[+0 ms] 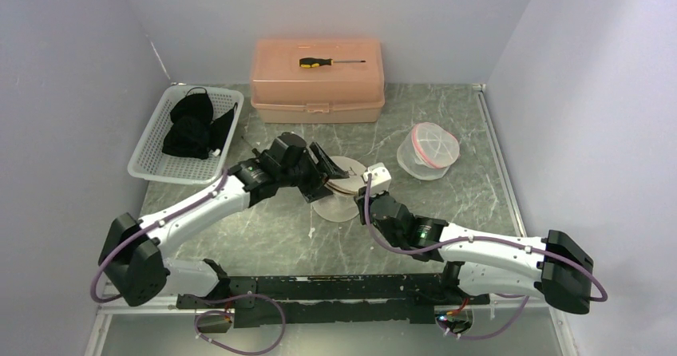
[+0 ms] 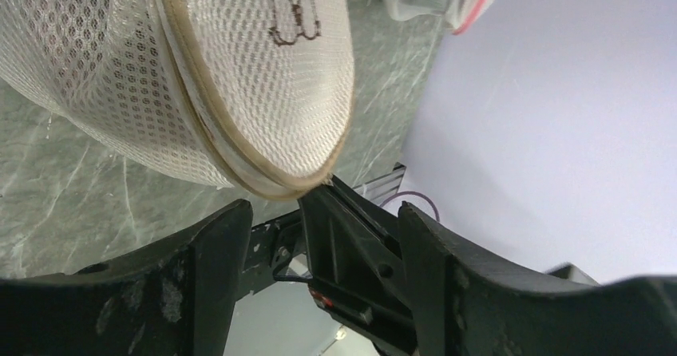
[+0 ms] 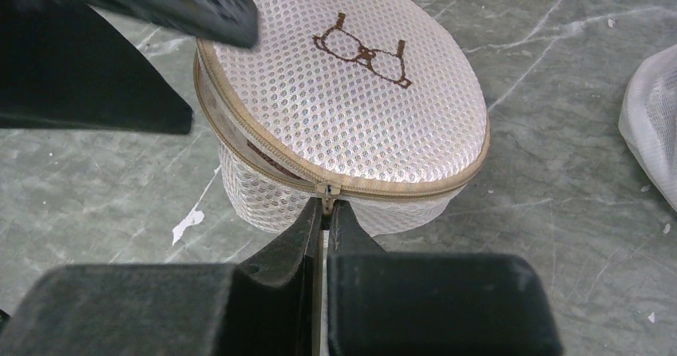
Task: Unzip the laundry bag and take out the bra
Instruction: Unzip the laundry bag at the center of the board.
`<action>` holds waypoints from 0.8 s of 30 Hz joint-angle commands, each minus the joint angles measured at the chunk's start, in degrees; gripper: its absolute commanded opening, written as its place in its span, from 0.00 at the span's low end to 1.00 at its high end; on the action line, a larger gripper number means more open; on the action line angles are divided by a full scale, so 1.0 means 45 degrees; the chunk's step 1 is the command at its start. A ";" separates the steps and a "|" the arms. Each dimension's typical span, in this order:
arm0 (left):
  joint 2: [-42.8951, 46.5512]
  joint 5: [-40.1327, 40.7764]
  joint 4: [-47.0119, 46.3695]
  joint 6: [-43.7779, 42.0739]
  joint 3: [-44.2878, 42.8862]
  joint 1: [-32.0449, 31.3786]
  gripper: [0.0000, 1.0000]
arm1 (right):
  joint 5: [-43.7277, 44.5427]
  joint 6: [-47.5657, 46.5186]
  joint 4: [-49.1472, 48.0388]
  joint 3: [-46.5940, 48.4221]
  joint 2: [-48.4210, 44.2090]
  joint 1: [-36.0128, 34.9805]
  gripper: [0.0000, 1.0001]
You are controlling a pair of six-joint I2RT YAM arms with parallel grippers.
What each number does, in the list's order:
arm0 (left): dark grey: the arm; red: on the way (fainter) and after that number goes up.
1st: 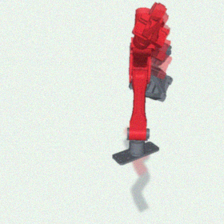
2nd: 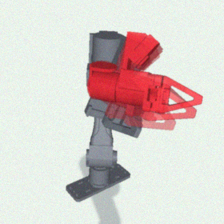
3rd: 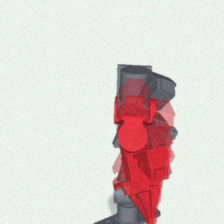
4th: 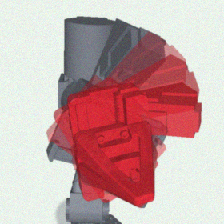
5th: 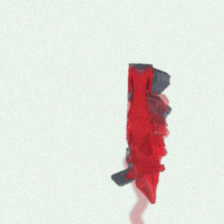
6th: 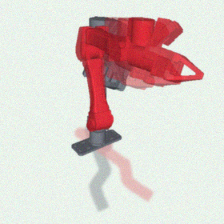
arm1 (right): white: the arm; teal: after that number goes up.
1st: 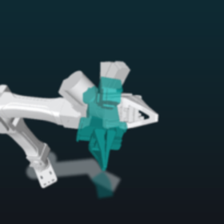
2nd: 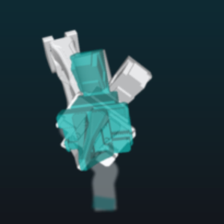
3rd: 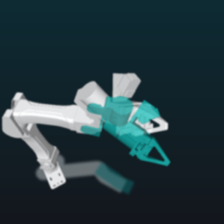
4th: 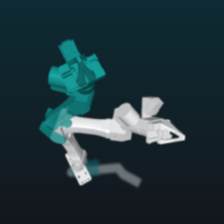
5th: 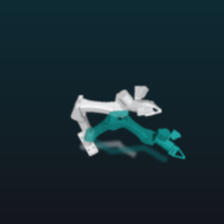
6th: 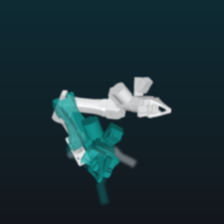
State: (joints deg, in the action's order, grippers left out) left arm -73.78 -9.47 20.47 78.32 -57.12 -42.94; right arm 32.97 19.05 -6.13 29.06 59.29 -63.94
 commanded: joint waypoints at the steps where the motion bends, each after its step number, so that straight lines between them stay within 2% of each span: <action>1: -0.0874 -0.0716 -0.0547 0.0054 -0.0481 -0.0282 0.72 | 0.0186 -0.0123 -0.0167 0.0273 -0.0040 0.0013 0.00; 8: -0.1398 -0.0883 -0.0904 0.0155 -0.0432 -0.0400 0.71 | 0.0193 -0.0074 -0.0222 0.0242 0.0035 0.0019 0.00; 10: -0.1544 -0.0753 -0.0928 0.0161 -0.0389 -0.0403 0.66 | 0.0169 -0.0072 -0.0235 0.0242 0.0084 0.0021 0.00; 21: -0.2178 -0.0449 -0.1332 0.0250 -0.0456 -0.0361 0.25 | 0.0118 -0.0124 -0.0161 0.0149 -0.0063 0.0029 0.00; 24: -0.2323 -0.0480 -0.1288 0.0213 -0.0434 -0.0307 0.22 | 0.0166 -0.0212 -0.0180 0.0103 -0.0189 0.0029 0.00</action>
State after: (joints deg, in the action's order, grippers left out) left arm -83.22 -12.14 16.47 79.68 -57.23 -44.49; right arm 32.95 19.00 -6.09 29.06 59.79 -63.94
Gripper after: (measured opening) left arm 0.229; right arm 0.031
